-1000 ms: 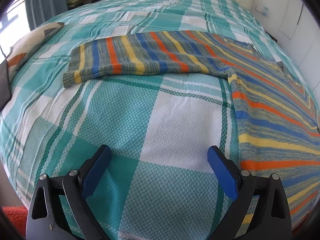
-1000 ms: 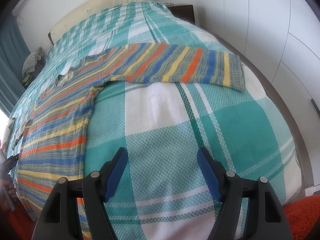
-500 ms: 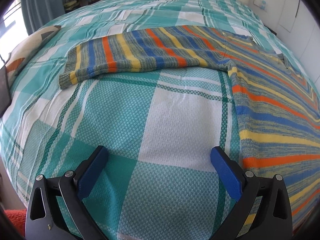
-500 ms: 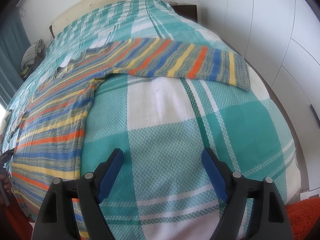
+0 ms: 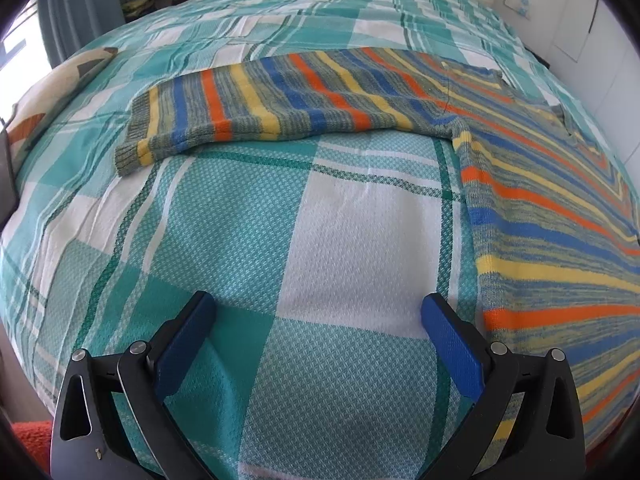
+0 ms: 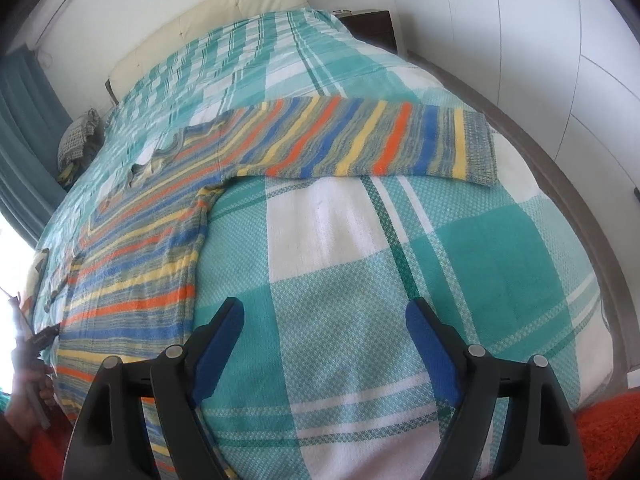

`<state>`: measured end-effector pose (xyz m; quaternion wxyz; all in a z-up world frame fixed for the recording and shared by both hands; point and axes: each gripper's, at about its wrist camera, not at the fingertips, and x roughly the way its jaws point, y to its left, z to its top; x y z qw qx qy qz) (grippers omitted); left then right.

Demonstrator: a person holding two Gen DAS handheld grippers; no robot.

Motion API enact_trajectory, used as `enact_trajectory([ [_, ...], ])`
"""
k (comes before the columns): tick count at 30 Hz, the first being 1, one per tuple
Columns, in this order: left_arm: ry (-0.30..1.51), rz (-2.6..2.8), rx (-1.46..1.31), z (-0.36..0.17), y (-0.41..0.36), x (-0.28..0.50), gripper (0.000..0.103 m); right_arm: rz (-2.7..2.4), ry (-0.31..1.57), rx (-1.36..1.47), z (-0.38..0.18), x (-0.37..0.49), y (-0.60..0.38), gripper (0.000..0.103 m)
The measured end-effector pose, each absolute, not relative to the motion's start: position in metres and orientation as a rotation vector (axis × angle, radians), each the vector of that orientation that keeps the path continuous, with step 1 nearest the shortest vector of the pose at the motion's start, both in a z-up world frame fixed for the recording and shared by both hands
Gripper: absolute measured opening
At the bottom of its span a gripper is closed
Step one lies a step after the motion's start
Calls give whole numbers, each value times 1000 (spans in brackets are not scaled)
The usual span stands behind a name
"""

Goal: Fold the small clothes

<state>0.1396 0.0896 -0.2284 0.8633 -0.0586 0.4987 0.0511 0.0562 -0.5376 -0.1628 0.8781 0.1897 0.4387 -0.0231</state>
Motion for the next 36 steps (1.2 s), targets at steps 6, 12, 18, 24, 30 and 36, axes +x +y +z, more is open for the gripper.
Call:
enact_trajectory([
  [6,1034,113,-121,-228,88,138,103,-105,798,714,-142,74,-636,82],
  [12,1026,118,-116,-228,87,137,103,-101,901,967,-176,118,-709,64],
  [18,1021,115,-115,-229,87,138,103,-96,987,937,-188,146,-714,37],
  [24,1017,120,-116,-229,87,138,103,-130,1085,863,-195,164,-712,3],
  [30,1020,130,-124,-229,87,141,103,-117,975,560,-92,198,-648,3],
  [36,1020,132,-129,-229,88,142,103,282,932,488,-30,272,-495,3],
])
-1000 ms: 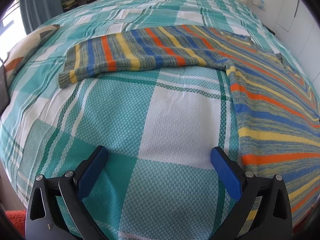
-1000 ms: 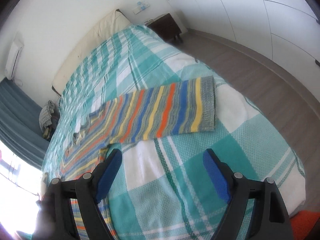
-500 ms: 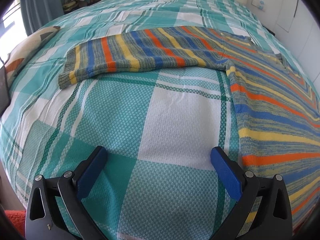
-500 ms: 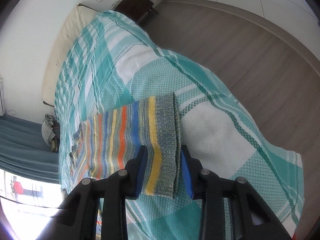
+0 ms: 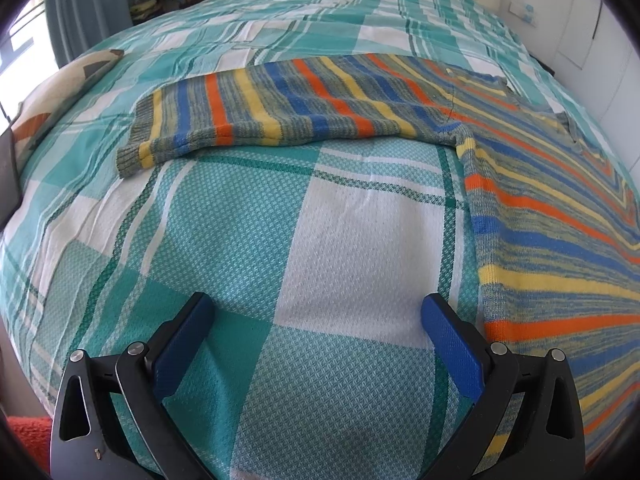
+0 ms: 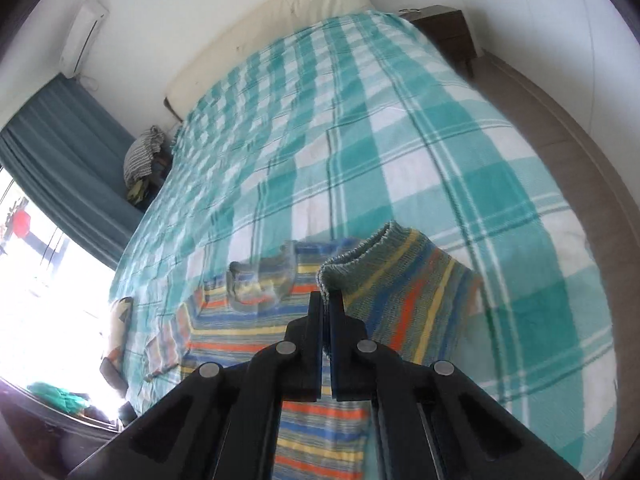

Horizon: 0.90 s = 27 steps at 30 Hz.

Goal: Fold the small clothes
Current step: 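Grasp the sweater side edge with the right tool and fold it toward the middle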

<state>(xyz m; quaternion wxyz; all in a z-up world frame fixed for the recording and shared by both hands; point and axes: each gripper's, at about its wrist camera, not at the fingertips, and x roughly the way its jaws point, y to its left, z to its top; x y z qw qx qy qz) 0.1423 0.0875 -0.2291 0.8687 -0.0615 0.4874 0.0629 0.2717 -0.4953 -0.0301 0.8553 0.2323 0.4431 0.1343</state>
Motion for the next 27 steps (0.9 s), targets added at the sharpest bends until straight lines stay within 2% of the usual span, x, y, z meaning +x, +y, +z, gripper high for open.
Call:
enact_trajectory([
  [4,1017,119,-122,-229,88,141,103,492,947,433,-41,312,-392,5],
  [7,1015,118,-119,-229,87,141,103,553,1046,387,-64,334,-352,34],
  [11,1016,118,-118,-229,87,141,103,525,1021,424,-65,333,-376,34],
  [15,1014,123,-116,-229,87,143,103,463,1091,408,-82,319,-410,34],
  [20,1000,128,-107,-230,85,142,103,323,1313,307,-164,300,-425,33],
  [21,996,128,-105,-230,85,141,103,229,1347,220,-180,295,-432,25],
  [22,992,128,-102,-230,85,141,103,192,1326,185,-185,290,-439,1],
  [27,990,137,-95,-231,84,142,103,240,1166,224,-149,266,-448,6],
])
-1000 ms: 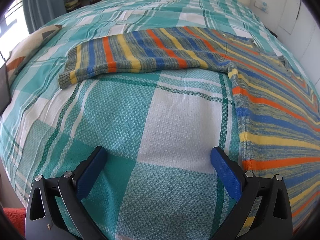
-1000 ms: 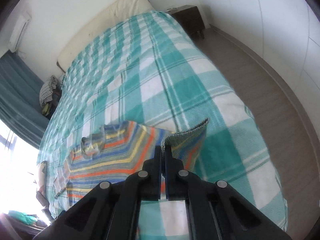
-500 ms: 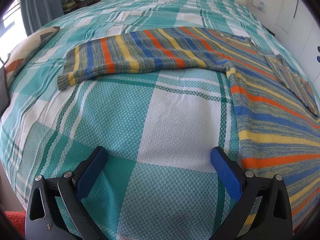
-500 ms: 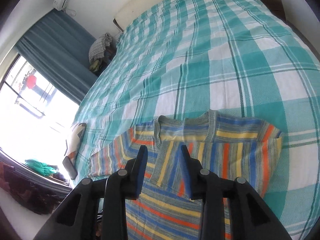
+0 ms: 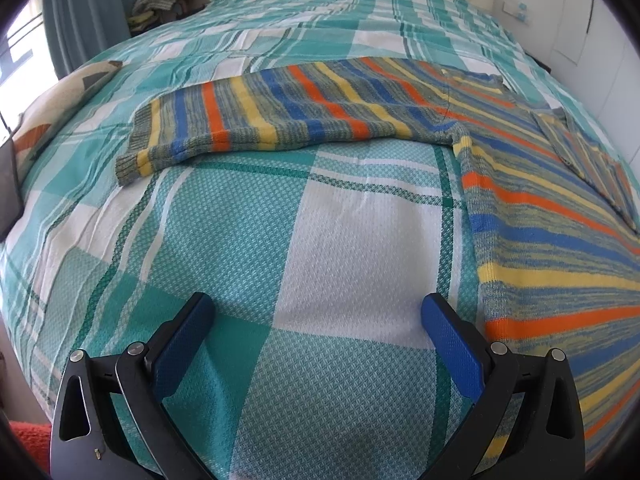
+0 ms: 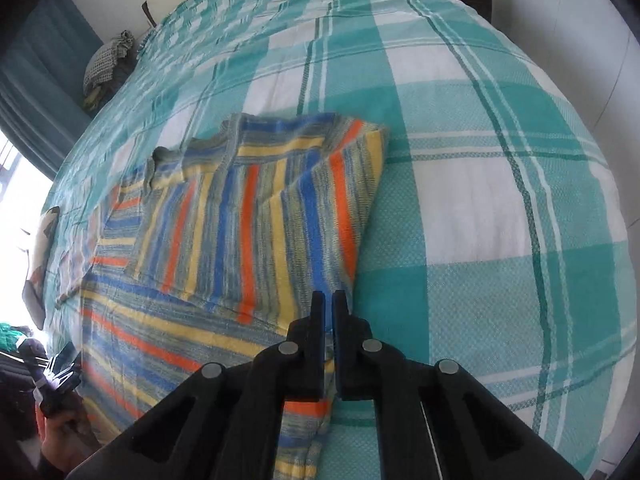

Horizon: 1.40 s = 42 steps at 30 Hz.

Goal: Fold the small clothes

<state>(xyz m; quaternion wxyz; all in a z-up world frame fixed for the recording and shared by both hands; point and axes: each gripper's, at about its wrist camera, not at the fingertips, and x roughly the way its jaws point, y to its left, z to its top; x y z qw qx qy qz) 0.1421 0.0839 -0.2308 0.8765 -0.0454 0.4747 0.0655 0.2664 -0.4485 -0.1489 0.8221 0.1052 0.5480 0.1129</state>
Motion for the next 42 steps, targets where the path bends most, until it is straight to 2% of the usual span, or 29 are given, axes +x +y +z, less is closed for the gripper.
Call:
enact_trajectory([
  [3,989,144,-94,-231,83,142,103,354,1206,214,-153,261,-432,7],
  [6,982,135,-92,-231,84,140,103,241,1283,119,-186,259,-427,6],
  [8,979,127,-84,-231,84,138,103,232,1231,188,-186,249,-436,4],
  [10,979,122,-83,-230,84,137,103,198,1149,218,-171,231,-445,9],
  [12,981,122,-84,-230,84,138,103,191,1065,211,-154,209,-453,18],
  [14,982,126,-81,-230,83,138,103,161,1008,192,-142,186,-464,45],
  [15,983,128,-80,-231,83,138,103,137,979,180,-138,174,-470,49],
  [21,984,131,-82,-231,83,138,103,-43,959,120,-159,124,-517,51],
  [25,978,135,-81,-231,83,138,103,-73,964,191,-179,106,-540,52],
  [27,974,139,-77,-232,83,138,103,-80,952,181,-181,103,-538,56],
  [29,971,142,-74,-232,83,138,103,-89,941,178,-182,103,-532,67],
  [31,969,143,-73,-232,83,137,103,-93,933,177,-185,102,-528,73],
  [42,976,142,-77,-232,83,137,103,-95,922,154,-190,101,-521,78],
])
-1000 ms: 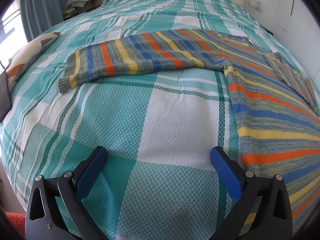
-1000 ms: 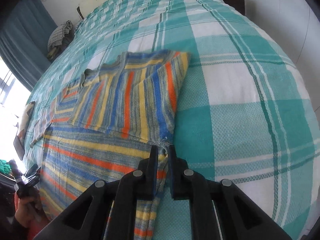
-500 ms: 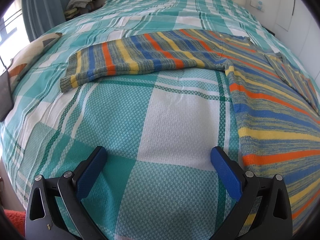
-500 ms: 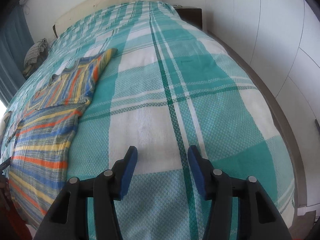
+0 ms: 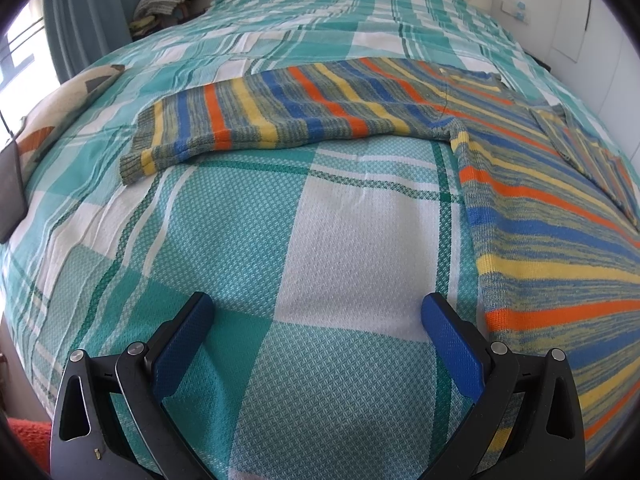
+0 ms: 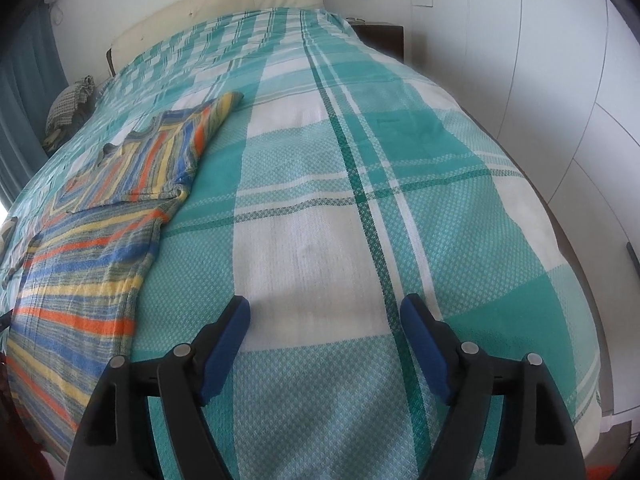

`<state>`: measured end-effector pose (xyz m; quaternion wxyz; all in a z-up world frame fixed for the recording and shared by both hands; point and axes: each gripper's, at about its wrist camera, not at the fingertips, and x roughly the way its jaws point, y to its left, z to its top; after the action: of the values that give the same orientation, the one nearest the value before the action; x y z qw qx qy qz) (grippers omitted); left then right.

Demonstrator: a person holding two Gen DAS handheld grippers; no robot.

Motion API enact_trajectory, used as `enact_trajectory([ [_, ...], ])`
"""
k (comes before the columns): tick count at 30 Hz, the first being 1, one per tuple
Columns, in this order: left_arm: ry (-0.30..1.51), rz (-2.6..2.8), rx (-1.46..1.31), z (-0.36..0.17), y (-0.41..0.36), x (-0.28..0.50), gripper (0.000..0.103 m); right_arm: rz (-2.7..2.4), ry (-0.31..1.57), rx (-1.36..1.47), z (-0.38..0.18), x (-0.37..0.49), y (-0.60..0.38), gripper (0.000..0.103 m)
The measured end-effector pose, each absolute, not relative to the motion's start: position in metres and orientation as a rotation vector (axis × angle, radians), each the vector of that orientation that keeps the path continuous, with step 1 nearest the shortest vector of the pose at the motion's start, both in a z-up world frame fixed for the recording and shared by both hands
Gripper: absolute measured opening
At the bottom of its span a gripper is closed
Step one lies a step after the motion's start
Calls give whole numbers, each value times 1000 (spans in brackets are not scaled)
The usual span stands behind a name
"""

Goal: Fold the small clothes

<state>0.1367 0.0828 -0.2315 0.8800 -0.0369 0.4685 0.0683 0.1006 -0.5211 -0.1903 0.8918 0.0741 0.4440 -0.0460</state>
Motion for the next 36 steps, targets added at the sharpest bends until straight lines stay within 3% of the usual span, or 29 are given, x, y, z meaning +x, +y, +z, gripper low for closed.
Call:
enact_trajectory([
  [22,995,134,-98,-229,85,137,103,-92,919,139,-192,99,-517,84],
  [30,850,147,-629,-189,186,138,101,-92,919,133,-192,98,-516,85],
  [36,953,275,-781,-217,249,191,99,-88,919,109,-194,99,-511,89],
])
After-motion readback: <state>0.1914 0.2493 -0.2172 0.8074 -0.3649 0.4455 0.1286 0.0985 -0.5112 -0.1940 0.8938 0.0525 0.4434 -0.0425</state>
